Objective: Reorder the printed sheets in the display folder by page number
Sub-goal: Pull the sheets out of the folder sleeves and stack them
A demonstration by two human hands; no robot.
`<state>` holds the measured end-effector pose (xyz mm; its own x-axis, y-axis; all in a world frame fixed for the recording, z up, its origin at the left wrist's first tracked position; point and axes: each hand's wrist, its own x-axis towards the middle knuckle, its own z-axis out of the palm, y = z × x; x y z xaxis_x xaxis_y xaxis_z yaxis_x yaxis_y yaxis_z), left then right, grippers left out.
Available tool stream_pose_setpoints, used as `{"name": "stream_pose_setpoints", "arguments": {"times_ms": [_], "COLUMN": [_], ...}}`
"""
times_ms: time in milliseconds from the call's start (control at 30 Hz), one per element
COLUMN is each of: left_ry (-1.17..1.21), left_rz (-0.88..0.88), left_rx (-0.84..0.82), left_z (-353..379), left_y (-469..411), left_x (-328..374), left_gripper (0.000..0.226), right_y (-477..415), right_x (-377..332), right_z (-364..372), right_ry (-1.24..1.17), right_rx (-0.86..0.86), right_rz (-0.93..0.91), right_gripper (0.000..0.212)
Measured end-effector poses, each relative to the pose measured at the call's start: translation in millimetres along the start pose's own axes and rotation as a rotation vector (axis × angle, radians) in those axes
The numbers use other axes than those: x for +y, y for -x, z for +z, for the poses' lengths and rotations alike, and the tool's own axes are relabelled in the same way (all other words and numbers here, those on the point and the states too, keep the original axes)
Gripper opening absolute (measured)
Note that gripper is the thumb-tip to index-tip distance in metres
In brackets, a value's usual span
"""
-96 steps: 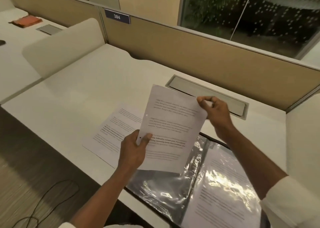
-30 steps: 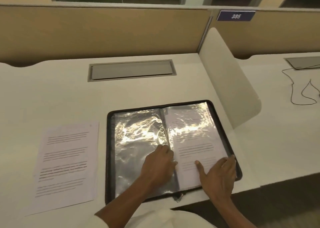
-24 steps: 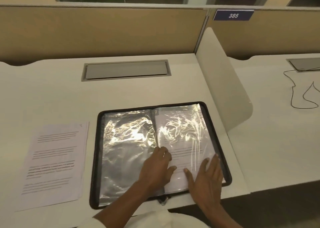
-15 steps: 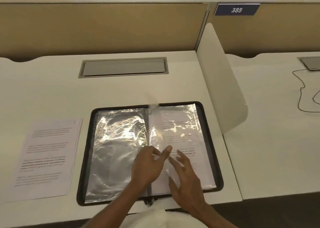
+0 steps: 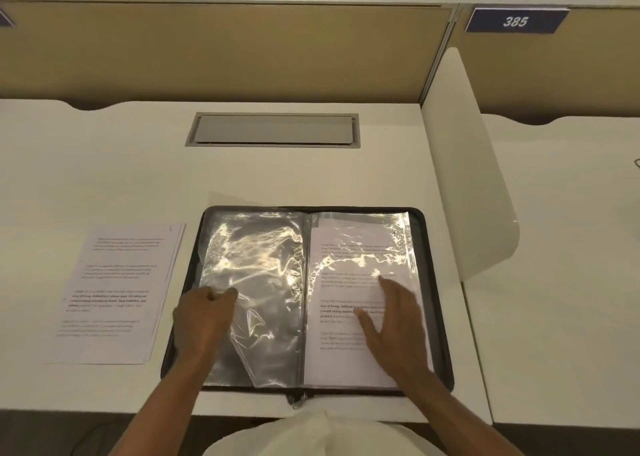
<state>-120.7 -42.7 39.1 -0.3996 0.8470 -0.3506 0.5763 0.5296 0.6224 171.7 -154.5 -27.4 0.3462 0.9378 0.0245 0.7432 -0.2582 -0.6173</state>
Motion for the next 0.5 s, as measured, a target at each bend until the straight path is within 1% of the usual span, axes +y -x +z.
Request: {"name": "stream_pose_setpoints", "arguments": {"times_ms": [100, 167, 233, 333, 433, 500], "left_ry": [-0.062, -0.116, -0.176, -0.267, -0.384, -0.415], "left_rz": [-0.040, -0.062, -0.062, -0.041, -0.036, -0.025], "left_rx": [0.017, 0.016, 0.036, 0.103, 0.153, 0.182], "left_z": [-6.2, -6.0, -4.7, -3.4, -3.2, -4.5], "left_y": [-12.2, -16.7, -18.0, -15.0, -14.8, -15.4], "left_x": [-20.7, -30.9, -37.3, -35.8, -30.6, -25.3], "left_gripper": [0.034, 0.028, 0.029, 0.034, 0.035, 0.033], "right_y": [-19.4, -29.0, -36.7, -47.0, -55.2, -58.9], "right_x": [15.8, 22.1, 23.9, 22.6, 21.2, 20.7], "right_z": [-5.7, -9.2, -12.0, -17.1, -20.5, -21.1], "right_ry": [0.085, 0.137, 0.176, 0.185, 0.153, 0.150], "right_rx": [0.054, 0.055, 0.049, 0.010, -0.011, -0.018], "right_rz": [0.065, 0.096, 0.135, 0.203, 0.272, 0.315], "right_gripper": [0.069, 0.073, 0.078, 0.085, 0.082, 0.080]}}
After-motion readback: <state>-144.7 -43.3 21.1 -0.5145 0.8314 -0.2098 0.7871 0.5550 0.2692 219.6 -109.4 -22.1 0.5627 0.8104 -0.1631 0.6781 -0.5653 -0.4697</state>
